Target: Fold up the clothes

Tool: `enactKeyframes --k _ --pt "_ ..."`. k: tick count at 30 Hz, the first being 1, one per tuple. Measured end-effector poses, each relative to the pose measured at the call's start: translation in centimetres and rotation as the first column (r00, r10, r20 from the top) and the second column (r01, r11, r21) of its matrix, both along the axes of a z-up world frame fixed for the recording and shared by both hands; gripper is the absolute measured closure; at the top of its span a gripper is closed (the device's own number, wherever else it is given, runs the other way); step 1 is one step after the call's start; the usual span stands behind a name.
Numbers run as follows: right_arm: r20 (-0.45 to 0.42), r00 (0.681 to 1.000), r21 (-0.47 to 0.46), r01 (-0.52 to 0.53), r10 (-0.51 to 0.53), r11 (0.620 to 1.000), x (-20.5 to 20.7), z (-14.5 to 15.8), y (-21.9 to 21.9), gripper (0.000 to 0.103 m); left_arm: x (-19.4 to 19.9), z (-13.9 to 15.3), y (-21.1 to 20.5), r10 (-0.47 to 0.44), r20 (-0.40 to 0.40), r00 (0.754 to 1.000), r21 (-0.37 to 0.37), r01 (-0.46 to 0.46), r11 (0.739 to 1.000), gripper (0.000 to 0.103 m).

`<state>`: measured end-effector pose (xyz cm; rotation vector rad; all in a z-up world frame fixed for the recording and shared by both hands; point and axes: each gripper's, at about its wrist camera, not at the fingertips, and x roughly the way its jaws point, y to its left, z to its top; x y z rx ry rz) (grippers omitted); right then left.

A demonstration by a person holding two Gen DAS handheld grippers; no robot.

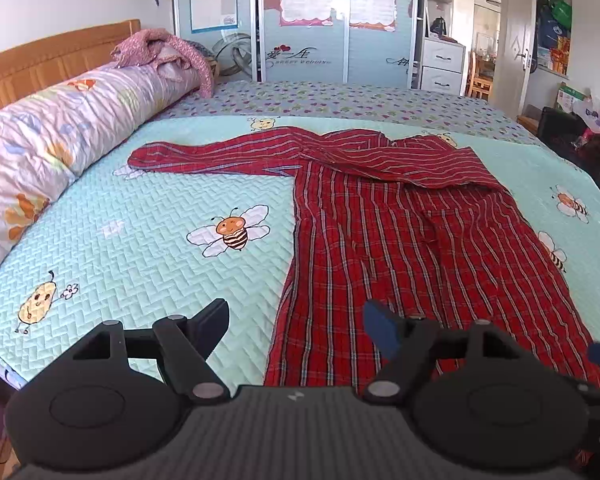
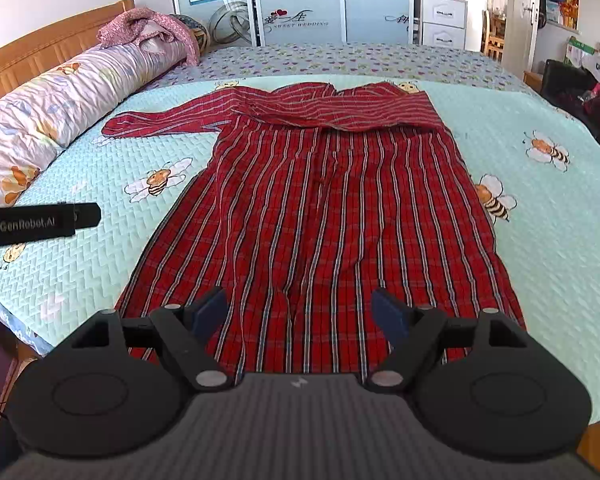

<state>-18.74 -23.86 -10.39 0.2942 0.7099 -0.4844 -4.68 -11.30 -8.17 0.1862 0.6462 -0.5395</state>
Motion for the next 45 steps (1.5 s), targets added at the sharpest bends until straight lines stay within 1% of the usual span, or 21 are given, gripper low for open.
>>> enactKeyframes --k 3,5,7,8,9,11,12,15,18,20,22,25,27,32,33,34,35,37,39,41,45 --pt "-0.009 1.000 0.021 0.003 -0.003 1.000 -0.3 -0.8 -0.3 0.023 2.5 -0.1 1.0 0.029 -0.026 0.999 -0.048 -0.031 0.998 0.026" --pt "-0.018 1.000 0.036 0.004 -0.003 0.999 -0.5 -1.5 -0.4 0.023 5.4 -0.2 2.2 0.067 -0.077 0.995 -0.122 -0.076 0.990 0.026" --pt "-0.030 1.000 0.051 0.007 -0.006 0.999 -0.5 -2.2 -0.7 0.023 8.5 -0.5 3.6 0.097 -0.144 0.985 -0.210 -0.126 0.970 0.026" --pt "-0.039 0.999 0.058 0.010 -0.008 0.998 -0.5 -2.5 -0.8 0.023 10.1 -0.7 4.2 0.102 -0.189 0.977 -0.272 -0.152 0.950 0.026" --pt "-0.050 0.999 0.064 0.013 -0.010 0.998 -0.4 -3.0 -1.0 0.023 12.0 -1.1 5.0 0.102 -0.239 0.966 -0.340 -0.182 0.923 0.026" --pt "-0.073 0.997 0.076 0.017 -0.012 0.997 -0.2 -3.8 -1.5 0.023 16.3 -1.9 6.6 0.092 -0.329 0.940 -0.463 -0.245 0.852 0.026" --pt "-0.085 0.996 0.082 0.019 -0.013 0.996 0.0 -4.2 -1.7 0.023 18.4 -2.4 7.3 0.103 -0.356 0.929 -0.497 -0.281 0.821 0.026" --pt "-0.109 0.994 0.099 0.019 -0.008 0.995 0.5 -5.2 -2.3 0.023 24.5 -4.1 8.9 0.159 -0.435 0.886 -0.541 -0.399 0.740 0.026" --pt "-0.101 0.995 0.134 0.013 0.001 0.991 1.3 -5.9 -2.8 0.023 30.0 -6.3 10.0 0.189 -0.506 0.842 -0.569 -0.490 0.660 0.026" --pt "-0.046 0.999 0.181 -0.002 0.011 0.984 2.1 -6.1 -3.2 0.023 33.2 -8.0 10.3 0.202 -0.542 0.816 -0.586 -0.540 0.604 0.026" --pt "0.027 0.999 0.219 -0.025 0.020 0.975 2.8 -6.2 -3.4 0.023 36.2 -9.5 10.0 0.202 -0.560 0.804 -0.595 -0.560 0.577 0.026" --pt "0.198 0.980 0.277 -0.089 0.033 0.957 3.7 -6.5 -4.2 0.023 40.3 -11.6 9.2 0.193 -0.583 0.789 -0.603 -0.580 0.548 0.026" --pt "0.254 0.967 0.320 -0.105 0.021 0.942 4.7 -7.2 -4.8 0.023 42.8 -13.0 8.2 0.172 -0.605 0.778 -0.617 -0.594 0.515 0.026" --pt "0.226 0.974 0.358 -0.095 0.012 0.929 8.0 -8.8 -5.7 0.023 47.3 -15.9 6.8 0.149 -0.644 0.750 -0.643 -0.637 0.426 0.026" --pt "0.225 0.974 0.361 -0.098 0.015 0.927 8.6 -8.9 -5.8 0.023 47.9 -16.3 6.8 0.147 -0.647 0.748 -0.652 -0.643 0.402 0.026" --pt "0.225 0.974 0.364 -0.101 0.019 0.926 9.1 -9.0 -5.9 0.023 48.3 -16.6 6.9 0.144 -0.646 0.750 -0.667 -0.646 0.372 0.026" --pt "0.224 0.974 0.366 -0.105 0.022 0.925 9.6 -9.1 -6.1 0.023 48.8 -16.7 7.0 0.142 -0.644 0.752 -0.678 -0.647 0.350 0.026" --pt "0.223 0.974 0.372 -0.111 0.028 0.922 10.6 -9.3 -6.3 0.023 50.1 -16.6 6.9 0.142 -0.644 0.752 -0.687 -0.650 0.327 0.026" --pt "0.222 0.974 0.377 -0.118 0.034 0.919 11.7 -9.5 -6.5 0.023 51.5 -16.5 6.7 0.146 -0.654 0.742 -0.680 -0.662 0.315 0.026" --pt "0.222 0.974 0.383 -0.122 0.037 0.916 12.5 -9.7 -6.8 0.023 53.1 -16.4 6.3 0.143 -0.655 0.742 -0.679 -0.661 0.320 0.026" --pt "0.210 0.977 0.395 -0.119 0.037 0.911 13.4 -10.2 -7.3 0.023 55.8 -15.9 5.4 0.159 -0.632 0.758 -0.676 -0.641 0.364 0.026"
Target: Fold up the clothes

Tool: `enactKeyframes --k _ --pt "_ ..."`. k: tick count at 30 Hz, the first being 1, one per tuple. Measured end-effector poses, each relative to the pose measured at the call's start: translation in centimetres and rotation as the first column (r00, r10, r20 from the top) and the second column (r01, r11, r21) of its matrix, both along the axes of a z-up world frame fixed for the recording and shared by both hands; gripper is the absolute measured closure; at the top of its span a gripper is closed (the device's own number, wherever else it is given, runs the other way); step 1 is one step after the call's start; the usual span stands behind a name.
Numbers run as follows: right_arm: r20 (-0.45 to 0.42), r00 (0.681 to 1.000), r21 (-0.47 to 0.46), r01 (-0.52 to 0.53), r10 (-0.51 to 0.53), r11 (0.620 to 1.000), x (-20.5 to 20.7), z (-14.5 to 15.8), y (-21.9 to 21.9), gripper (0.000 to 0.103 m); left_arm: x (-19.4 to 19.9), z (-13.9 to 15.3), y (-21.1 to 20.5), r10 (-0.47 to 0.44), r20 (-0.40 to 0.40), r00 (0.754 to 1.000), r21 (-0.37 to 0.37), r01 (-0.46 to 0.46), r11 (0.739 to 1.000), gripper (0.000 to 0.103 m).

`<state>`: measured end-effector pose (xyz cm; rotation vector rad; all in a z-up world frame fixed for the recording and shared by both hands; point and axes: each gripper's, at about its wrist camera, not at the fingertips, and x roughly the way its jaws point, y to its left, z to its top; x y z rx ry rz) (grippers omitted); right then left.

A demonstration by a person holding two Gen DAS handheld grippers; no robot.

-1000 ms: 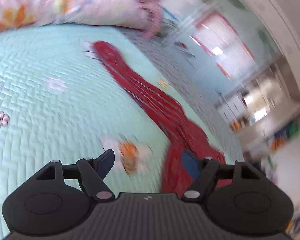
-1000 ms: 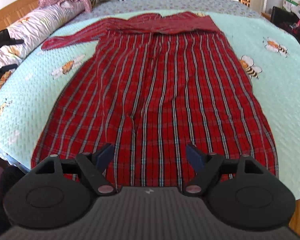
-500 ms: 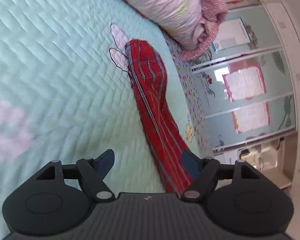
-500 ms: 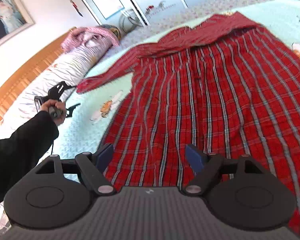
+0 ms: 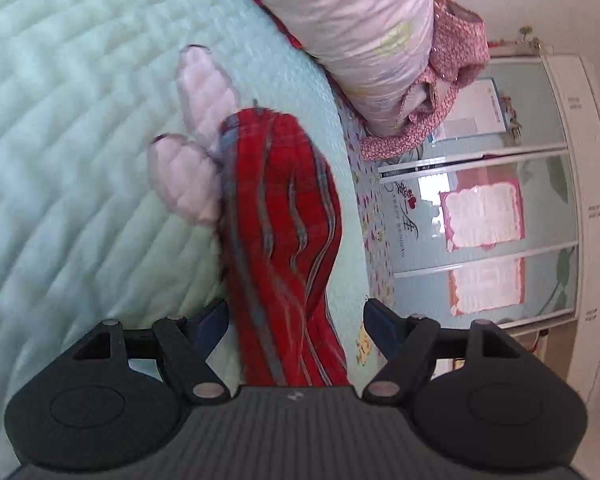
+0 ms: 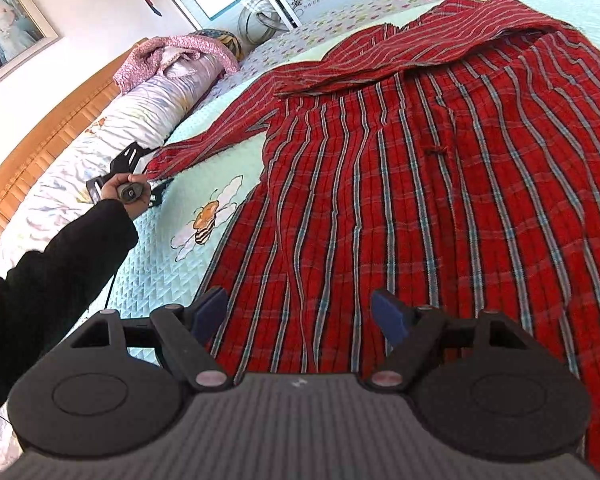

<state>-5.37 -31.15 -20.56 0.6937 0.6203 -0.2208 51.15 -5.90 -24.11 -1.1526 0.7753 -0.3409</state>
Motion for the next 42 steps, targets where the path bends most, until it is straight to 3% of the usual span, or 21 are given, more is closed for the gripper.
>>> enactKeyframes --k 2,3,4,5,6,9,13,17,22,26,29,31,34,36,37,39,40,42 --pt "-0.009 1.000 0.006 -0.001 0.001 1.000 0.4 -0.3 -0.2 0.023 1.1 0.1 -0.5 0.004 0.012 1.000 0.033 -0.004 0.999 0.030" --pt "-0.013 1.000 0.008 -0.001 0.001 1.000 0.6 -0.5 -0.3 0.023 1.4 0.1 -0.7 0.010 0.012 1.000 0.067 -0.011 0.998 0.045" --pt "-0.018 1.000 0.010 -0.002 0.002 1.000 0.6 -0.6 -0.4 0.023 1.7 0.1 -0.9 0.016 0.011 1.000 0.101 -0.017 0.995 0.072" --pt "-0.022 1.000 0.011 -0.002 0.003 1.000 0.6 -0.7 -0.5 0.023 1.9 0.2 -1.0 0.019 0.009 1.000 0.138 -0.020 0.990 0.090" --pt "-0.023 1.000 0.013 -0.004 0.004 1.000 0.6 -0.8 -0.6 0.023 1.8 0.4 -1.1 0.020 0.012 1.000 0.178 -0.022 0.984 0.098" --pt "-0.016 1.000 0.021 -0.009 0.009 1.000 0.3 -0.8 -0.9 0.023 0.3 3.3 -2.4 -0.003 0.116 0.993 0.297 -0.032 0.954 0.099" --pt "0.007 1.000 0.040 0.011 -0.011 0.999 -0.7 -0.5 -1.6 0.023 -2.6 9.5 -6.5 -0.060 0.263 0.963 0.409 -0.055 0.911 0.100" --pt "0.056 0.996 0.073 0.066 -0.070 0.995 -3.1 0.5 -3.2 0.023 -7.5 17.1 -13.5 -0.177 0.425 0.888 0.514 -0.076 0.854 0.100" --pt "0.146 0.975 0.121 0.148 -0.165 0.982 -7.2 1.9 -5.6 0.023 -16.6 23.4 -26.7 -0.429 0.541 0.724 0.625 -0.005 0.781 0.100" --pt "0.204 0.952 0.141 0.204 -0.230 0.969 -11.1 2.9 -7.2 0.023 -25.8 24.3 -39.8 -0.629 0.539 0.561 0.728 0.066 0.683 0.100" --pt "0.234 0.933 0.148 0.244 -0.273 0.958 -14.4 3.5 -8.7 0.023 -31.6 21.2 -49.8 -0.748 0.454 0.484 0.815 0.114 0.569 0.100" --pt "0.253 0.917 0.156 0.275 -0.308 0.949 -16.8 3.6 -9.6 0.023 -34.6 17.5 -54.8 -0.810 0.366 0.459 0.874 0.130 0.469 0.099" --pt "0.272 0.893 0.165 0.323 -0.358 0.932 -19.8 3.6 -10.6 0.023 -37.7 10.8 -59.6 -0.879 0.201 0.433 0.944 0.155 0.292 0.098" --pt "0.288 0.877 0.171 0.347 -0.384 0.922 -21.6 3.6 -11.2 0.023 -38.1 7.2 -61.5 -0.894 0.113 0.434 0.967 0.157 0.198 0.097" --pt "0.295 0.875 0.167 0.350 -0.385 0.922 -22.2 3.5 -11.3 0.023 -38.4 6.2 -61.8 -0.897 0.093 0.432 0.973 0.153 0.174 0.096" --pt "0.305 0.872 0.159 0.349 -0.383 0.923 -22.8 3.3 -11.4 0.023 -38.9 6.1 -61.7 -0.904 0.088 0.419 0.977 0.140 0.160 0.093" --pt "0.307 0.870 0.167 0.349 -0.386 0.922 -22.9 3.1 -11.5 0.023 -39.2 6.1 -61.6 -0.907 0.085 0.412 0.979 0.133 0.152 0.083" --pt "0.311 0.866 0.185 0.349 -0.392 0.919 -23.1 2.6 -11.7 0.023 -39.7 5.9 -61.5 -0.913 0.079 0.399 0.983 0.119 0.138 0.074"
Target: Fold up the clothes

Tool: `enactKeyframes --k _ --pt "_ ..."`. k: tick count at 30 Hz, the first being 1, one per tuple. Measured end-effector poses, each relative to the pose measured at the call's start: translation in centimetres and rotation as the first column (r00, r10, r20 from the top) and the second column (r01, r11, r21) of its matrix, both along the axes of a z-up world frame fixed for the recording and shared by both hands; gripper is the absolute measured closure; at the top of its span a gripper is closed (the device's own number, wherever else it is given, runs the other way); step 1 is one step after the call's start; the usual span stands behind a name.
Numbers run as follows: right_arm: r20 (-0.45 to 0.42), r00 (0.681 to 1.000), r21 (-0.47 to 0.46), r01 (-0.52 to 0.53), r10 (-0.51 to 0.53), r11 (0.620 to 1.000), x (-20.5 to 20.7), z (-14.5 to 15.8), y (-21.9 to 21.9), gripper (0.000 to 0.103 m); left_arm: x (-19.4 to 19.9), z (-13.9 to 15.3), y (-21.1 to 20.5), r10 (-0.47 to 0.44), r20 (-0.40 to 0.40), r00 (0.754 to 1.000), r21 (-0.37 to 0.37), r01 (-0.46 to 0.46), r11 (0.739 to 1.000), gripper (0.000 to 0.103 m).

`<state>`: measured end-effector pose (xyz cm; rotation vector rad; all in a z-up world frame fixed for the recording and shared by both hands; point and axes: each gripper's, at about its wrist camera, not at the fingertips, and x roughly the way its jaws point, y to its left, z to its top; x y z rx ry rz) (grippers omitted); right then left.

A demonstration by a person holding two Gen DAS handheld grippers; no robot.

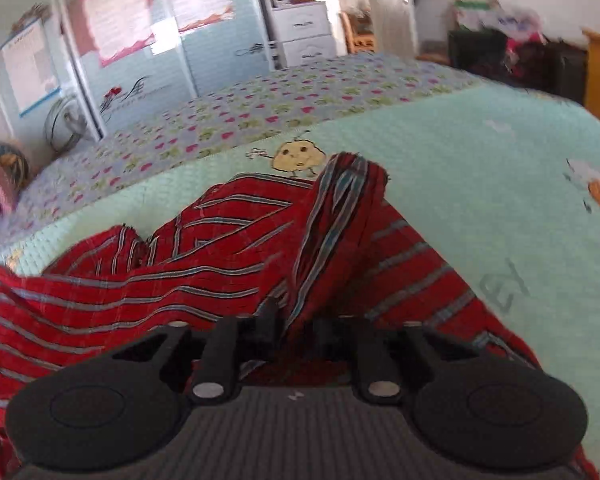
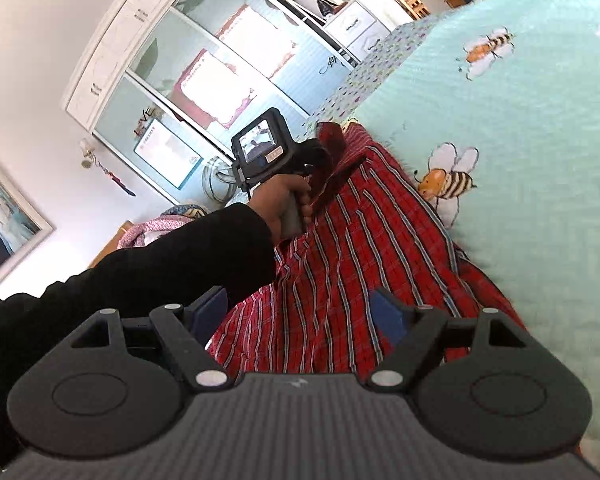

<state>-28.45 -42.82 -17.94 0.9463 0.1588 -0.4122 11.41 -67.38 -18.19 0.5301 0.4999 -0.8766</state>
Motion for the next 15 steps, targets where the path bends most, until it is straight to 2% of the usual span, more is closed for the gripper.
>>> enactKeyframes --k 2,4,7,9,12,15 --pt "0.007 1.000 0.012 0.005 -0.005 1.000 -0.1 -0.1 -0.3 0.023 -0.4 0.2 0.5 -0.011 0.017 1.000 0.004 0.011 1.000 0.071" --pt "0.016 1.000 0.005 0.013 -0.013 1.000 -0.3 0.2 -0.3 0.023 -0.8 1.6 2.3 -0.023 0.032 0.999 -0.010 0.024 1.000 0.058" --pt "0.025 1.000 -0.030 0.018 -0.017 0.999 -0.5 1.3 0.3 0.023 -1.6 3.0 7.5 -0.053 0.051 0.997 -0.025 0.054 0.998 0.047" --pt "0.033 0.999 -0.044 0.004 -0.003 0.999 0.8 2.0 -0.2 0.023 -0.5 3.7 11.9 -0.046 0.032 0.998 -0.049 0.048 0.998 0.046" --pt "0.054 0.998 -0.056 -0.031 0.034 0.998 4.2 3.1 -2.0 0.023 3.3 4.1 18.4 0.044 -0.051 0.998 -0.102 -0.049 0.994 0.046" --pt "0.074 0.995 -0.070 -0.067 0.072 0.995 7.6 4.1 -3.8 0.020 8.1 4.1 22.7 0.155 -0.127 0.980 -0.117 -0.170 0.978 0.046"
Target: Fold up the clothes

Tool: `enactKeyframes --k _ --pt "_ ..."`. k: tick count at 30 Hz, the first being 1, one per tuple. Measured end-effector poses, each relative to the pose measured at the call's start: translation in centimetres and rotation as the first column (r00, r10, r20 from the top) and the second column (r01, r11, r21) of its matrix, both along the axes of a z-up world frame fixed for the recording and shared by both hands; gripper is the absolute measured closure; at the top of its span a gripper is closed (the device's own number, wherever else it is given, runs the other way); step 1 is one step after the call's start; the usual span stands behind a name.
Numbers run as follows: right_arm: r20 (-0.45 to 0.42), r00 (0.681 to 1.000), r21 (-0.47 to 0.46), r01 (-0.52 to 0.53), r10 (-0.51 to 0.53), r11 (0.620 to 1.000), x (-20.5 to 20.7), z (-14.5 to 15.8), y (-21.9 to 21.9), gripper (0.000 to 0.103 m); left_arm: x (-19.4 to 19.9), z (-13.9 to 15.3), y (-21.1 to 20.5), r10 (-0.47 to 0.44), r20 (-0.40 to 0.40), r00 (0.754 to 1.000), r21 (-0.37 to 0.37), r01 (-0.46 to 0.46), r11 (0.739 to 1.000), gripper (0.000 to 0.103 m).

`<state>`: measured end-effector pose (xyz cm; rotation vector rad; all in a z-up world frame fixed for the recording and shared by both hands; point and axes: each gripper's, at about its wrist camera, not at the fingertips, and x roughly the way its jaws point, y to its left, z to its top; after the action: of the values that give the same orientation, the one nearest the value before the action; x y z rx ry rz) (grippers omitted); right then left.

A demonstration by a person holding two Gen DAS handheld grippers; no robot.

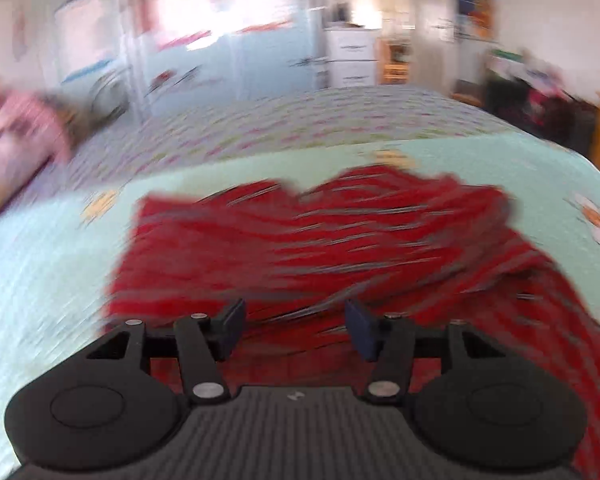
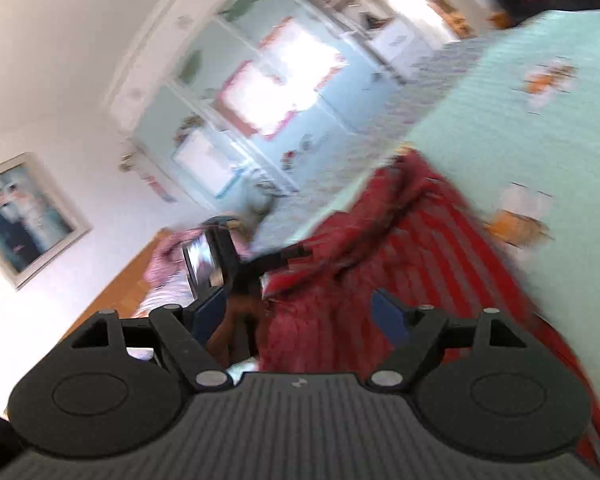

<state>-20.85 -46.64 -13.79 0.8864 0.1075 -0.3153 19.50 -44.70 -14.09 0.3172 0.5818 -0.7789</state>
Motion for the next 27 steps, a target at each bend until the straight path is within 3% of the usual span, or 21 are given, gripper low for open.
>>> enactKeyframes --k 4,7,9,12,14,16,17,18,19,22,24,26,27 --pt "0.027 0.998 -0.015 -0.048 0.048 0.999 4.6 1.4 -2.5 0.020 5.1 0.1 3.1 0.039 -0.056 0.998 -0.074 -0.043 0.996 0.046" --pt "0.052 0.998 0.050 -0.044 0.041 0.998 11.2 1.1 -8.0 0.020 8.6 -0.6 4.0 0.008 -0.097 0.995 -0.172 -0.025 0.985 0.046" --pt "0.112 0.993 0.111 -0.058 0.045 0.992 16.2 0.1 -11.9 0.020 11.0 -2.2 4.0 0.015 -0.175 0.984 -0.224 -0.055 0.973 0.046" --pt "0.100 0.995 0.167 -0.028 0.011 0.986 22.9 -2.1 -17.0 0.020 12.4 -3.9 4.6 0.023 -0.221 0.975 -0.259 -0.082 0.962 0.047" --pt "0.018 1.000 0.200 0.017 -0.021 0.980 25.7 -4.4 -19.7 0.020 13.1 -4.9 5.1 0.026 -0.241 0.970 -0.278 -0.095 0.956 0.051" --pt "-0.120 0.991 0.202 0.088 -0.064 0.976 26.7 -6.9 -21.9 0.022 13.7 -5.9 5.5 0.029 -0.261 0.965 -0.297 -0.109 0.949 0.052" --pt "-0.189 0.978 0.197 0.123 -0.085 0.973 27.2 -8.2 -22.9 0.033 14.1 -6.4 5.7 0.030 -0.271 0.962 -0.306 -0.116 0.945 0.052" --pt "-0.256 0.961 0.174 0.150 -0.102 0.973 26.8 -9.0 -23.4 0.053 14.1 -6.4 6.0 0.029 -0.276 0.961 -0.315 -0.119 0.942 0.052" --pt "-0.270 0.958 0.160 0.141 -0.095 0.977 26.4 -9.4 -23.3 0.057 13.9 -6.0 6.4 0.026 -0.277 0.961 -0.324 -0.119 0.939 0.051" --pt "-0.232 0.964 0.078 0.149 -0.128 0.986 24.4 -7.5 -20.8 0.046 12.6 -4.8 8.6 0.005 -0.284 0.959 -0.369 -0.114 0.922 0.050" --pt "-0.129 0.987 0.058 0.106 -0.098 0.993 23.7 -5.8 -18.6 0.030 11.1 -4.0 11.0 -0.002 -0.293 0.956 -0.395 -0.118 0.911 0.047" --pt "-0.070 0.997 0.056 0.043 -0.039 0.998 24.3 -4.8 -16.4 0.019 9.4 -3.4 13.7 -0.001 -0.310 0.951 -0.406 -0.131 0.904 0.046" --pt "-0.055 0.998 0.067 0.016 -0.012 0.998 24.8 -4.6 -15.6 0.019 8.7 -3.4 15.1 0.002 -0.324 0.946 -0.405 -0.141 0.903 0.045"
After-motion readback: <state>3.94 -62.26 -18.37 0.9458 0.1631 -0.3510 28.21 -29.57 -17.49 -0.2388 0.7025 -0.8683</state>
